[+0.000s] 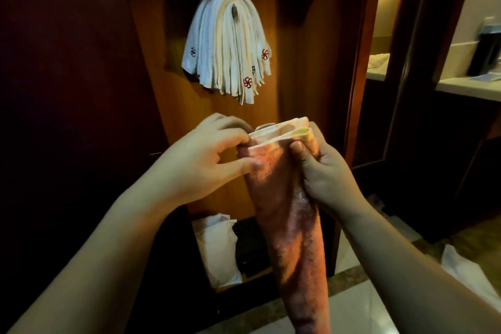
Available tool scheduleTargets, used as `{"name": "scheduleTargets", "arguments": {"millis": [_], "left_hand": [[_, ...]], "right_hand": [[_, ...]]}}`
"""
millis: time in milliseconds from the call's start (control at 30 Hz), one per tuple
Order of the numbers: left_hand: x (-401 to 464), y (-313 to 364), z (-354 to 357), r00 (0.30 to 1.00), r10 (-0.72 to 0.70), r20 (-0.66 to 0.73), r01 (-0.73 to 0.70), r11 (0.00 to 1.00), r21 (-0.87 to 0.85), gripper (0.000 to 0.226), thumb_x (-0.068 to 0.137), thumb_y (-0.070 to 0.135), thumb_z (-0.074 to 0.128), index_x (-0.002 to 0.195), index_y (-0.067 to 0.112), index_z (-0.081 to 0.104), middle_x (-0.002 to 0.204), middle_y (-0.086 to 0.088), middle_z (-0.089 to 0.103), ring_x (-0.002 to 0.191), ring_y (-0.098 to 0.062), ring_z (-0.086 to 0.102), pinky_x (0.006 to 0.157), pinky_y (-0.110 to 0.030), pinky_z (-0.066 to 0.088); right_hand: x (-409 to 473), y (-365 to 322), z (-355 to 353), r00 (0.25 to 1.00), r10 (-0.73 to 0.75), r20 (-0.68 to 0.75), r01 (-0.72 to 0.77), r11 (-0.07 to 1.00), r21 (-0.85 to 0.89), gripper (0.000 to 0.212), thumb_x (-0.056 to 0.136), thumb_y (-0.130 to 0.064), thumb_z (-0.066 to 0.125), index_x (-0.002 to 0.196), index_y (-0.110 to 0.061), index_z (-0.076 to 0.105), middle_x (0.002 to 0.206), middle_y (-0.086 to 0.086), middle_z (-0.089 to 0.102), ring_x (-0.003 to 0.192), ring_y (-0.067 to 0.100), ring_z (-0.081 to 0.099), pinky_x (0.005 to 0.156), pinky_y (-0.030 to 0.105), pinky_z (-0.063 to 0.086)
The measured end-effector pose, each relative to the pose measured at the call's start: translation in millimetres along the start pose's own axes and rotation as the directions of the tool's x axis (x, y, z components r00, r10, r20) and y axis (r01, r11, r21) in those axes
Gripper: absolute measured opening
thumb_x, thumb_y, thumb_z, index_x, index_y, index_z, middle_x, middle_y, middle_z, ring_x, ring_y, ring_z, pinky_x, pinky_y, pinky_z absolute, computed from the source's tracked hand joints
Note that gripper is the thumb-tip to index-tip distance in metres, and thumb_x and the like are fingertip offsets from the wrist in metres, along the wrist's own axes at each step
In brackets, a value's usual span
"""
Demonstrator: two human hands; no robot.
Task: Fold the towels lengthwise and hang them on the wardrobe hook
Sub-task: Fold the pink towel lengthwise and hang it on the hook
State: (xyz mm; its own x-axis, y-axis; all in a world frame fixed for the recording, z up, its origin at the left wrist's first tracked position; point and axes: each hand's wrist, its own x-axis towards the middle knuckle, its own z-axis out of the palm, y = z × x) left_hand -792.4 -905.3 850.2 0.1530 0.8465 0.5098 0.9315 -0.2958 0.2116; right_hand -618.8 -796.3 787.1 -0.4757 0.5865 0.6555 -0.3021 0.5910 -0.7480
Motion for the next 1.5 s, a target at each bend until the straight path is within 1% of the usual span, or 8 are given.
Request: {"name": "scheduleTargets", "arguments": {"millis": [167,467,600,800,933,1067,1300,1500], "left_hand": [[5,2,-1,1.000,0.021,-0.014,-0.021,1.000,0.008,0.025,0.085,0.041,0.062,0.086,0.017,0.064,0.081,0.006,0.061,0.074,-0.008,0.056,0.062,-0.030,0.044],[3,9,14,0.996,-0.034,-0.088,0.018,0.984,-0.179,0.020,0.087,0.020,0.072,0.072,0.018,0.058,0.066,0.002,0.056,0.060,-0.010,0.050,0.051,-0.019,0.036],[2,14,16,0.995,-0.075,-0.064,0.050,0.942,-0.331,0.022,0.086,0.018,0.072,0.094,0.030,0.054,0.087,0.004,0.061,0.069,-0.015,0.058,0.057,-0.023,0.046],[-3,6,36,0.959,-0.277,-0.050,0.091,0.471,-0.878,0.047,0.075,0.007,0.071,0.116,0.022,0.054,0.088,0.009,0.065,0.082,-0.006,0.064,0.070,-0.021,0.051],[-15,-2,64,0.884,-0.367,0.288,0.353,0.122,-0.928,0.082,0.057,0.043,0.092,0.125,0.011,0.059,0.116,-0.012,0.070,0.103,-0.027,0.069,0.081,-0.040,0.057],[-16,-2,70,0.821,-0.489,0.294,0.399,0.123,-0.909,0.028,0.072,0.018,0.080,0.096,0.005,0.071,0.093,-0.012,0.076,0.082,-0.022,0.073,0.071,-0.030,0.060],[-1,-5,58,0.849,-0.474,0.232,0.262,-0.003,-0.965,0.021,0.080,0.015,0.069,0.100,0.007,0.070,0.092,-0.014,0.075,0.082,-0.024,0.074,0.073,-0.035,0.060],[10,-18,44,0.878,-0.444,0.181,0.163,-0.080,-0.983,0.026,0.082,0.020,0.056,0.102,0.010,0.069,0.090,-0.010,0.074,0.084,-0.024,0.073,0.078,-0.040,0.060]], "right_hand": [[-7,4,1,0.993,-0.097,-0.071,0.093,0.994,-0.063,0.018,0.093,-0.057,0.053,0.104,-0.053,0.065,0.105,0.011,0.061,0.099,0.014,0.060,0.089,0.024,0.046],[-22,10,8,0.961,-0.169,-0.218,0.154,0.985,-0.083,0.022,0.095,-0.048,0.052,0.107,-0.036,0.066,0.097,-0.005,0.063,0.092,0.004,0.061,0.082,0.018,0.045],[-21,5,1,0.979,-0.027,-0.202,0.026,1.000,-0.008,0.033,0.089,-0.037,0.061,0.121,-0.045,0.057,0.110,-0.021,0.068,0.107,0.005,0.065,0.088,0.021,0.052],[-14,-1,-4,0.984,0.050,-0.172,-0.035,0.995,0.089,0.026,0.074,-0.041,0.075,0.100,-0.040,0.068,0.098,-0.011,0.071,0.091,0.005,0.067,0.072,0.019,0.052],[-7,-3,6,0.971,-0.009,-0.239,0.019,0.999,0.040,0.024,0.075,-0.039,0.073,0.095,-0.033,0.060,0.092,-0.012,0.066,0.087,0.001,0.064,0.073,0.016,0.049],[-3,0,15,0.964,-0.046,-0.263,0.044,0.999,-0.011,0.022,0.077,-0.034,0.072,0.093,-0.031,0.058,0.089,-0.012,0.064,0.083,-0.005,0.061,0.074,0.013,0.048],[-4,30,5,0.934,0.358,0.013,-0.319,0.813,0.487,0.055,0.085,-0.065,0.034,0.114,-0.027,0.061,0.107,0.004,0.072,0.104,0.023,0.066,0.099,0.046,0.046],[-38,95,3,0.745,0.630,0.218,-0.637,0.577,0.511,0.060,0.083,-0.049,0.068,0.125,-0.007,0.065,0.129,0.021,0.064,0.121,0.034,0.060,0.113,0.054,0.037]]}}
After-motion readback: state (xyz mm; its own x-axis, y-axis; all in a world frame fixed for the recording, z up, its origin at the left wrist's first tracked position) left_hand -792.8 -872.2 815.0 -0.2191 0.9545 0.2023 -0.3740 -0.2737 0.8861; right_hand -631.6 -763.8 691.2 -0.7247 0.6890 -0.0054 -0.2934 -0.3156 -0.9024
